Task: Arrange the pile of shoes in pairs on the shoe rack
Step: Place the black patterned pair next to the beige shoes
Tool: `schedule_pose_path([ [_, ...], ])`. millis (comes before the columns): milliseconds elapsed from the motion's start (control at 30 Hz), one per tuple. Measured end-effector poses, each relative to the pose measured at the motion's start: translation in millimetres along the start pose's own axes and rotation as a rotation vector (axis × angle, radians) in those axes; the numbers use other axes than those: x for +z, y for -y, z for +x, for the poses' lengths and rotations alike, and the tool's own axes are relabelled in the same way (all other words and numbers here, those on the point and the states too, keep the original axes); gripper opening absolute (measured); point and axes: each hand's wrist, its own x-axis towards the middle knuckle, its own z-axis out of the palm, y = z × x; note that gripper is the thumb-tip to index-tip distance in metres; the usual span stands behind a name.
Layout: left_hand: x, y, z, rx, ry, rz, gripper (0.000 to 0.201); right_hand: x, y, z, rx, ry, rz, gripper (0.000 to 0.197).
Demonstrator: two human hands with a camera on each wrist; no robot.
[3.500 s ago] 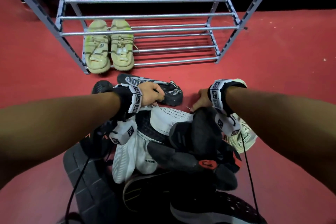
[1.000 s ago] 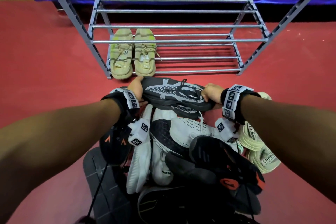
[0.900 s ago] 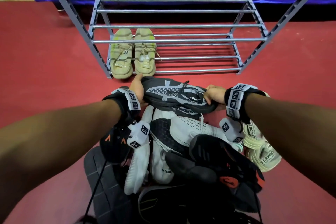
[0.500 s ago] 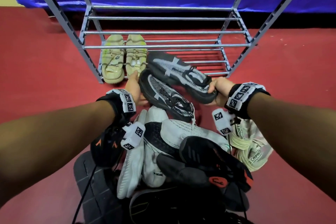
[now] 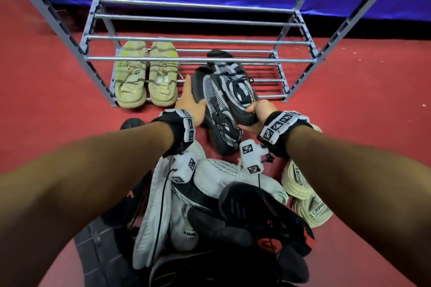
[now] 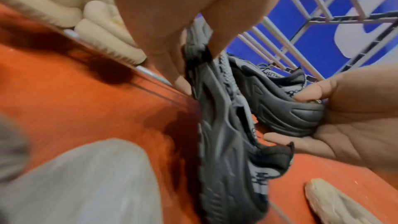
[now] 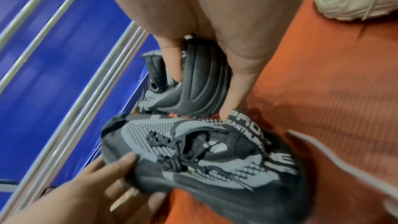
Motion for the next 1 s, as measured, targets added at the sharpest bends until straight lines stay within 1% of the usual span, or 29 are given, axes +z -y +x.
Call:
schedule_pose_path([
  [33,0,-6,6,-0.004,-0.045,0.008,0.081,4,1,-12,0.016,0.01,0.03,0.038],
  [67,0,-12,13,-0.004,-0.07,0.004,0.079,9,3,-29,0.03,-0.001,0.05,0.028],
  [133,0,-18,21,-0.024,-0.037,0.04,0.073,11,2,-31,0.029,-0.046,0.01,0.006],
  [167,1,-18,21,-0.028,-0.008,0.088,0.067,8,0,-28,0.04,-0.06,-0.01,0.001],
  [233,7,-14,15,0.007,0.001,0.163,0.056,4,-11,-25,0.085,-0.045,-0.087,0.01],
  [300,15,-1,7,-0.004,-0.023,0.17,0.06,-1,-22,-21,0.138,0.002,-0.15,0.017],
  [367,16,11,3,-0.12,-0.032,0.135,0.063,-3,-28,-17,0.147,0.022,-0.187,0.017],
  [400,14,15,4,-0.191,-0.008,0.107,0.058,-4,-30,-16,0.147,0.026,-0.197,0.02],
  [433,11,18,4,-0.266,0.069,0.072,0.051,-4,-31,-14,0.145,0.024,-0.203,0.025],
  [500,9,18,-1,-0.387,0.289,0.029,0.043,-1,-33,-15,0.143,0.013,-0.194,0.035],
  [533,7,17,-4,-0.401,0.363,0.028,0.043,2,-34,-14,0.14,0.014,-0.178,0.038],
  [600,8,21,-6,-0.355,0.4,0.033,0.047,10,-38,-16,0.138,0.028,-0.149,0.037],
  [667,11,25,-6,-0.309,0.402,0.028,0.06,18,-39,-18,0.13,0.048,-0.145,0.029],
  [700,15,28,-7,-0.303,0.391,-0.005,0.066,22,-41,-19,0.13,0.06,-0.143,0.026],
  [767,26,32,-13,-0.27,0.328,-0.111,0.078,26,-41,-19,0.134,0.074,-0.137,0.023],
  [867,40,34,-17,-0.24,0.268,-0.177,0.109,23,-37,-15,0.134,0.035,-0.104,0.027],
  [900,42,34,-14,-0.216,0.259,-0.183,0.112,22,-36,-15,0.148,0.035,-0.075,0.029],
  [933,39,31,-14,-0.192,0.248,-0.175,0.109,21,-35,-15,0.165,0.04,-0.034,0.029],
  [1000,30,25,-9,-0.145,0.184,-0.141,0.097,23,-36,-18,0.197,0.051,0.039,0.027],
])
